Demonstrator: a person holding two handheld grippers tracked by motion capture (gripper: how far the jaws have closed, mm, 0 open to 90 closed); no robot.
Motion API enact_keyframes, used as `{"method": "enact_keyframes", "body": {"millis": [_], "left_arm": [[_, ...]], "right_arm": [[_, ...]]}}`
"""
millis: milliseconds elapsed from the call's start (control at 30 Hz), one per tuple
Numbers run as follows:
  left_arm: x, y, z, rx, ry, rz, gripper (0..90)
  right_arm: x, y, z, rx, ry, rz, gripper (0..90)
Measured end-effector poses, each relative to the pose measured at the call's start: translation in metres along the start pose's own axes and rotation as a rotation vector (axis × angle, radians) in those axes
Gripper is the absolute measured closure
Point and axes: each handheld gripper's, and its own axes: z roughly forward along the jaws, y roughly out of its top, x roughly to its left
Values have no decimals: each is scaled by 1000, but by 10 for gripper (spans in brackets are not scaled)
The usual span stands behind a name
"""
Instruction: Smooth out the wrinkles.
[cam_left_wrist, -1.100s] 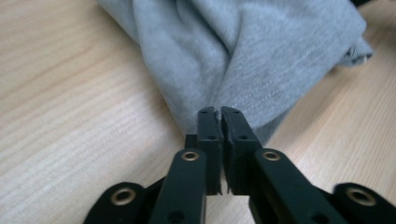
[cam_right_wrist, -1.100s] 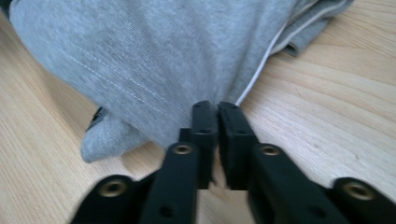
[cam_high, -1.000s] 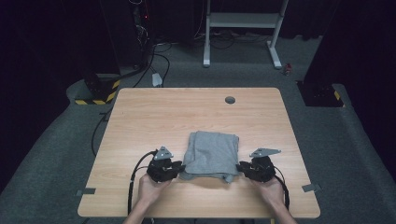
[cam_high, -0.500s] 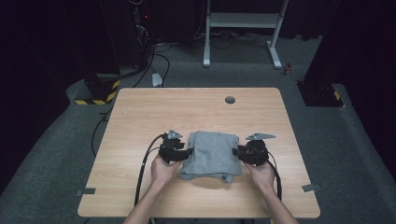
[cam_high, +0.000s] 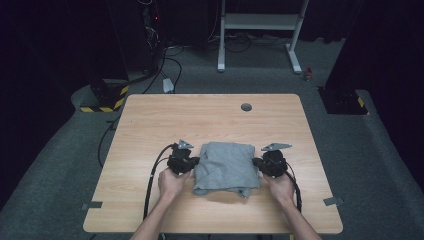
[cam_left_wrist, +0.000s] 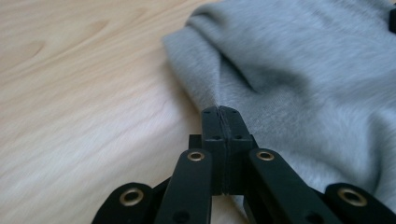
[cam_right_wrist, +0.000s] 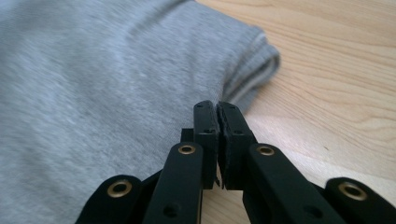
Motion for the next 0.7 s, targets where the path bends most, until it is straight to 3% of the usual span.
{"method": "enact_keyframes", "body": {"millis": [33,233,267,367,433,533,667,700], "left_arm": [[3,-6,-5,4,-7,-21,898],[7,-22,-16,22,-41,-55,894],[9,-20,-17,0,-37,-51,886],[9,-7,-14,-38,-18,-65,742],[8,2,-8,-43,10,-51,653],[11,15,4,-28,37,-37,604],[16,25,22,-39,27,-43,555],[17,26,25,-45,8,-54,553]], "right_arm": [[-1,-1,0,5,-3,1,873],[-1,-6,3,25,12,-11,863],[1,-5,4,27,21,-16,850],[5,-2,3,-1,32,-13,755],[5,4,1,-30,36,8,718],[6,12,0,-47,21,14,700],[4,24,6,-56,12,21,684],[4,27,9,-51,11,27,683]]}}
